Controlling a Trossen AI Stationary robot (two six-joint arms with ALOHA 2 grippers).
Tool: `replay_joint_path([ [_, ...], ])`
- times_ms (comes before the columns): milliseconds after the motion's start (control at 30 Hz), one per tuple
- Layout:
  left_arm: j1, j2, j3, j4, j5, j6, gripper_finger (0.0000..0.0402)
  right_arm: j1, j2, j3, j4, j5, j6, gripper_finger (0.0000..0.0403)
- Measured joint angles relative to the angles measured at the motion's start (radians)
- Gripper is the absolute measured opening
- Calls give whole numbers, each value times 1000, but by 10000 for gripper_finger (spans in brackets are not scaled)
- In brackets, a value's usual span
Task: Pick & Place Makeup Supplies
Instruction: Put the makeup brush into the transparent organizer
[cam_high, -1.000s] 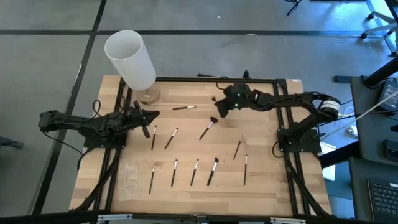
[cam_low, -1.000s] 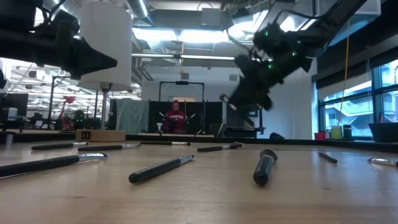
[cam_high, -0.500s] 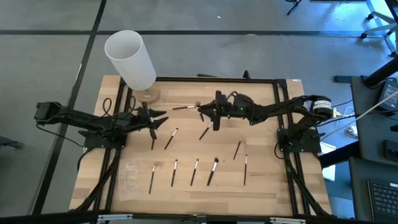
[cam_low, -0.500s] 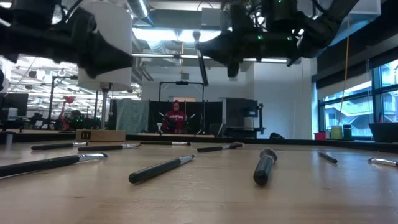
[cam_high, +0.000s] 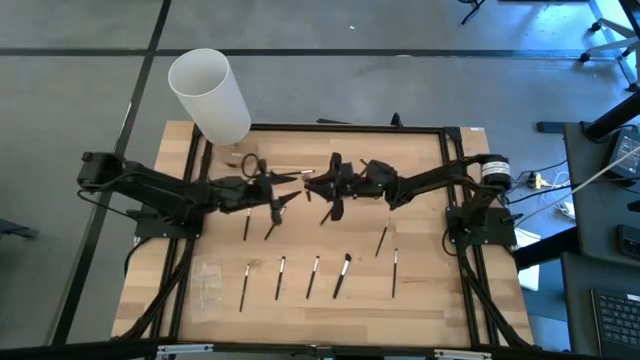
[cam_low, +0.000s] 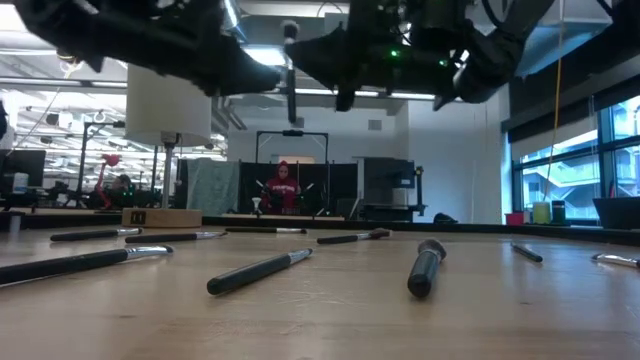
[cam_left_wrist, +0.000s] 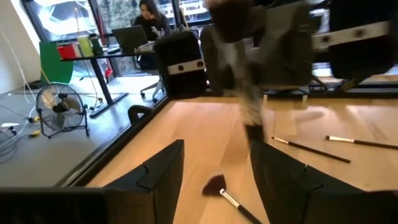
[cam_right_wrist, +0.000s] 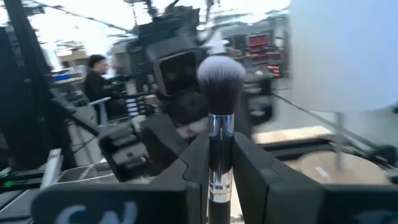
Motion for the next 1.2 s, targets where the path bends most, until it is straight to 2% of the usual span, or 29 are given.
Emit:
replay_joint_path([
  [133, 1, 46, 47, -9, 22, 23, 190, 17, 14, 38, -36, -24, -7, 69],
  [367, 2, 18, 58, -50, 162, 18, 192, 19, 14, 41, -40, -43, -3, 60],
  [567, 2, 8, 60, -130, 159, -6, 191, 18, 14, 41, -50, -19, -2, 62],
  [700, -3, 8, 60, -207, 211, -18, 192, 13, 14, 41, -42, 12, -10, 62],
  [833, 0, 8, 60, -212, 235, -26, 194, 14, 14, 41, -42, 35, -34, 59],
  [900, -2, 8, 60, -189, 221, -26, 194, 15, 14, 41, -43, 45, -37, 60],
  [1033, 0, 3, 60, -123, 103, -31, 194, 15, 14, 41, -47, 45, -44, 63],
  [1133, -1, 3, 60, -84, 98, -24, 194, 15, 14, 41, -55, 45, -51, 61],
  [1200, -1, 3, 60, -61, 129, -13, 194, 15, 14, 41, -58, 43, -54, 60],
])
